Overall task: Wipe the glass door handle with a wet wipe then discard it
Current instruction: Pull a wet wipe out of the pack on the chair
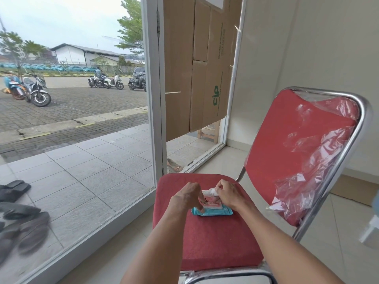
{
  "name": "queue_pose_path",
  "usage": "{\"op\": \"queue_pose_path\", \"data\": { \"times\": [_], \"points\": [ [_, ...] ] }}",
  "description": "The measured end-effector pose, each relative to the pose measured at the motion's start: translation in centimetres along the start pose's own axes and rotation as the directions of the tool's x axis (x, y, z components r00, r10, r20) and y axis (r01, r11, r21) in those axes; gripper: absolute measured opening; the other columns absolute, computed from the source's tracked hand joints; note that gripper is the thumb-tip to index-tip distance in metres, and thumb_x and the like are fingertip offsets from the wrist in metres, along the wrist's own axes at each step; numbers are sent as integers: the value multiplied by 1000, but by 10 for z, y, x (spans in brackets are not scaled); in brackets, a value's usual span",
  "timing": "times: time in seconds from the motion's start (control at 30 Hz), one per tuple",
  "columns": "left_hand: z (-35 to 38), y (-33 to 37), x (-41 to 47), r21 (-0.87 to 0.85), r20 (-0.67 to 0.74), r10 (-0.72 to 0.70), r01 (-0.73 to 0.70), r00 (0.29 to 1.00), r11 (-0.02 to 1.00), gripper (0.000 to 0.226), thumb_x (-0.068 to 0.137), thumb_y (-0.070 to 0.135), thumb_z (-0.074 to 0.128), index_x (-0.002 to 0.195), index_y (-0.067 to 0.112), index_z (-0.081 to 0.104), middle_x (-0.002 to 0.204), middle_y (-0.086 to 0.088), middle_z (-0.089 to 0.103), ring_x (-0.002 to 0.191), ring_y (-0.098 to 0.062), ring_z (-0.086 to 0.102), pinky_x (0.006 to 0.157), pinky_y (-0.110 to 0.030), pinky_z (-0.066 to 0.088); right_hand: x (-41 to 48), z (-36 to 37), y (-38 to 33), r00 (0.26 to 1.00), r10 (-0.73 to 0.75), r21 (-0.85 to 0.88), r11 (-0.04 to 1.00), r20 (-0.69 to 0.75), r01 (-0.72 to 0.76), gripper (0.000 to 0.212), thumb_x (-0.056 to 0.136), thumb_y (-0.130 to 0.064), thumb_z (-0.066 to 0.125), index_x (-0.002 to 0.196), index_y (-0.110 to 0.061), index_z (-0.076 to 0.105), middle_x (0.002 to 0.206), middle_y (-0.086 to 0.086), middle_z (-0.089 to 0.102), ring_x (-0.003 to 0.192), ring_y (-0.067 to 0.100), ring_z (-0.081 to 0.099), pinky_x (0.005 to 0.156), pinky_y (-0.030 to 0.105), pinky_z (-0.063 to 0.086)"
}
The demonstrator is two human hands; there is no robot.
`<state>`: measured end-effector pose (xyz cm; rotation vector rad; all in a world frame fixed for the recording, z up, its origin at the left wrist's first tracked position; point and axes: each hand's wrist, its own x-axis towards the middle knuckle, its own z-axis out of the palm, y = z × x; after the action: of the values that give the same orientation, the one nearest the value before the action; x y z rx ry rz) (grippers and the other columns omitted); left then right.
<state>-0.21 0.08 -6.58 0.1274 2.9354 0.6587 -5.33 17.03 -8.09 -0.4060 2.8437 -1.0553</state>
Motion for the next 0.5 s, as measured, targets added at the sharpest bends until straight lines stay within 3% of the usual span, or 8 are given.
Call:
{"op": "queue_pose_path", "data": {
  "times": [0.17,0.3,0.4,0.5],
  "points": [
    [-1,2,2,12,16,-2,2,1000,1000,43,75,15,87,116,10,74,123,-6,73,112,-21,69,96,-28,56,-1,-4,0,1000,-12,-21,1000,25,12,14,93,-22,42,89,-22,56,87,2,75,84,20,71,80,44,57],
    [-12,7,-2,14,-31,-34,35,999,999,47,75,18,88,118,10,69,123,-8,70,110,-22,66,90,-27,53,-7,-14,-11,1000,-13,49,999,-20,14,13,91,-20,43,88,-19,56,76,-1,75,74,15,73,77,43,58],
    [-45,26,-14,34,-30,-50,51,998,998,62,77,19,87,129,12,54,128,-8,62,111,-24,60,90,-32,50,-14,-37,-35,1000,10,88,996,-7,-10,12,90,-21,45,87,-18,56,80,3,75,78,22,73,80,45,57],
    [-108,59,-26,63,-21,-39,40,999,997,65,81,14,82,135,15,46,128,-11,59,114,-29,60,91,-36,51,-18,-84,-83,998,32,149,988,50,-39,10,93,-20,50,92,-14,58,77,3,75,66,18,74,75,44,60]
  ]
}}
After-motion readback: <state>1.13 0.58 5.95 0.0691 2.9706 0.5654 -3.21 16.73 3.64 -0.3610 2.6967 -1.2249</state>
